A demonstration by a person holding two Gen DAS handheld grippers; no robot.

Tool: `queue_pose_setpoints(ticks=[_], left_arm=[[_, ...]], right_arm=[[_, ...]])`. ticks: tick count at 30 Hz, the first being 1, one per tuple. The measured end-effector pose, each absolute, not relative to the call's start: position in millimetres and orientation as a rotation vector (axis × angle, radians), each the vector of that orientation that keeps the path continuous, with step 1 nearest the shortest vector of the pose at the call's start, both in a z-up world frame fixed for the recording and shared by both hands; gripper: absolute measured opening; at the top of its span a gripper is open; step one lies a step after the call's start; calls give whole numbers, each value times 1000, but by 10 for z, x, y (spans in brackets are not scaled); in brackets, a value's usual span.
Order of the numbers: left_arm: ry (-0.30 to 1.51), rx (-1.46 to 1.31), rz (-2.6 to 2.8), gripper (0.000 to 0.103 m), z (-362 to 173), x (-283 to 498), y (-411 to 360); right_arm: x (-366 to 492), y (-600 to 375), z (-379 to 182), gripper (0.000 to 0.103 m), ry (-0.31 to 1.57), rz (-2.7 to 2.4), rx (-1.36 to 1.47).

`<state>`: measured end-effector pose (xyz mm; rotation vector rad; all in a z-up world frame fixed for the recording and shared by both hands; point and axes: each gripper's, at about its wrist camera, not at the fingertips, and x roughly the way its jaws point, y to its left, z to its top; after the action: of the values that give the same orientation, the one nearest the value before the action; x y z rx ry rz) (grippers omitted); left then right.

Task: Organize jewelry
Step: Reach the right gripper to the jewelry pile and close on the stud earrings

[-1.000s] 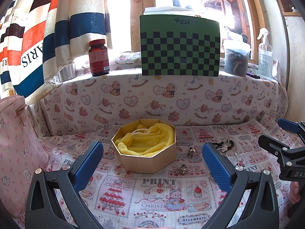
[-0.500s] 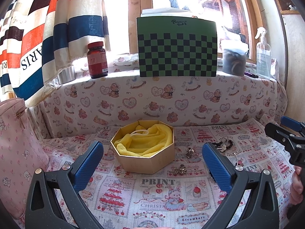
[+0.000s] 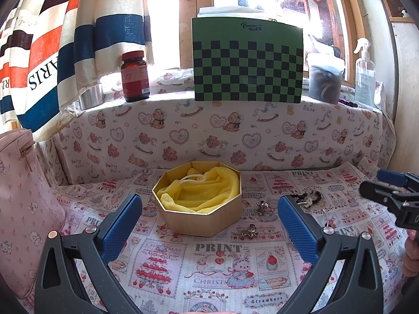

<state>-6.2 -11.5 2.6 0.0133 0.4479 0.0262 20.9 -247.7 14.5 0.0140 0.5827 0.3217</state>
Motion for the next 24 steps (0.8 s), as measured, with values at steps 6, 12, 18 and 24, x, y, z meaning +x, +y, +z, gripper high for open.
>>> queue_pose_setpoints(ticks=[6,12,18,24], left_arm=[[455,12,29,103,22,-55,-115],[451,18,28,103,24,-58,-124],[453,21,27,103,26,-64,-132],[459,15,28,103,30,-50,-118]], right_arm=[[213,-2206,-21,62,657,394,-124],[295,-2025,-174,36,748,426,-196],[409,-1983,-311,32,850,474,-181],[449,-2017,-352,2,864,441,-155]])
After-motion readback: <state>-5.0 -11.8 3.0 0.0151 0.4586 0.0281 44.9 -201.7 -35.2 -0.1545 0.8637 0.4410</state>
